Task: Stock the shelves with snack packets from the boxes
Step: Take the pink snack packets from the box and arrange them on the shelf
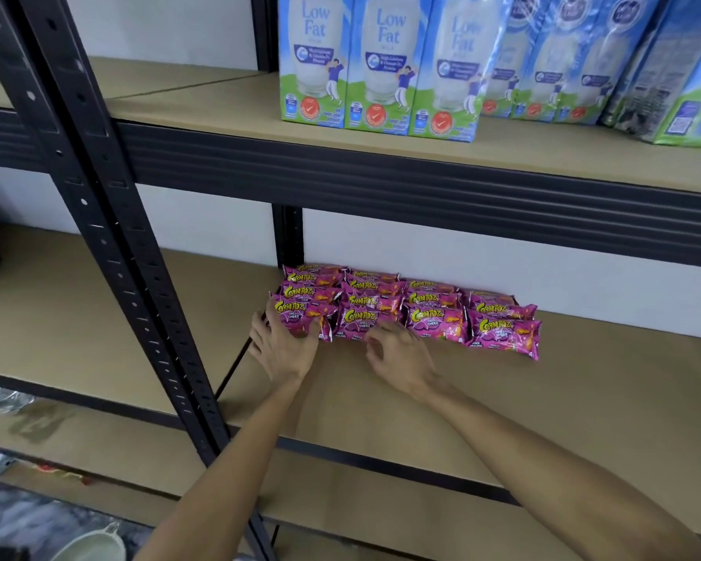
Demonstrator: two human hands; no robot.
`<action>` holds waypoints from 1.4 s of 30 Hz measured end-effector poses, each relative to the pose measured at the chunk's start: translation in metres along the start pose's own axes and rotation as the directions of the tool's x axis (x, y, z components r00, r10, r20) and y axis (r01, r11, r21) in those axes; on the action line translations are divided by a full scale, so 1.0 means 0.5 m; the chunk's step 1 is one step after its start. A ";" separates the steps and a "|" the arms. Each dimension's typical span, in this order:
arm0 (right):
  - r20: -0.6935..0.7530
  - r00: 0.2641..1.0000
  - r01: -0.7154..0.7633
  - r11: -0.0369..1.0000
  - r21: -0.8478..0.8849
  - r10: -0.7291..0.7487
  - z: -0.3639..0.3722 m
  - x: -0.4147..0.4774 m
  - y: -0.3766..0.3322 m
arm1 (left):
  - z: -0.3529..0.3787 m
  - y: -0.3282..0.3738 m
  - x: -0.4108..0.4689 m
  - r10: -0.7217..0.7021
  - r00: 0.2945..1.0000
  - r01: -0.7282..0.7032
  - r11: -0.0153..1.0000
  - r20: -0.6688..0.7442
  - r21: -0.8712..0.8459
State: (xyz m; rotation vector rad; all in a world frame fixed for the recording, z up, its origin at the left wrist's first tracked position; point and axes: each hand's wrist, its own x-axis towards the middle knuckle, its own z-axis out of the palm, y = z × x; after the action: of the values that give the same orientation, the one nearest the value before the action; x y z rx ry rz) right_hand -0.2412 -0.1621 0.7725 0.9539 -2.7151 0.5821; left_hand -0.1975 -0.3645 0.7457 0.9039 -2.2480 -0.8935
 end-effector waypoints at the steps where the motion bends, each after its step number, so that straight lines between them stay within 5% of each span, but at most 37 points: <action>1: -0.003 1.000 -0.004 1.000 0.022 0.004 -0.003 -0.011 0.005 | -0.003 0.003 -0.008 0.004 1.000 -0.004 1.000 -0.019 0.007; 9: 0.006 0.988 -0.148 0.955 0.257 0.152 -0.051 -0.131 0.057 | -0.023 0.083 -0.153 0.150 0.988 -0.150 0.989 -0.025 -0.004; 23: -0.108 0.969 -0.176 0.927 0.331 0.222 -0.218 -0.471 0.219 | 0.035 0.240 -0.569 0.438 0.820 -0.342 0.891 0.369 -0.298; 32: -0.061 0.971 -0.173 0.858 0.483 0.230 -0.187 -0.710 0.261 | 0.019 0.203 -0.803 0.391 0.770 -0.304 0.920 0.504 -0.249; 42: 0.226 0.879 -0.476 0.804 0.357 0.420 -0.057 -0.882 0.179 | 0.014 0.013 -0.880 0.228 0.539 -0.269 0.959 0.811 -0.090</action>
State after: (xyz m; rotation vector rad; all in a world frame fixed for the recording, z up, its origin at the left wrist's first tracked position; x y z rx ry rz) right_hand 0.0434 0.1584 0.6323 0.4069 -3.0249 1.2502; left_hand 0.0685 -0.0299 0.6414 0.1014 -3.0802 -1.3052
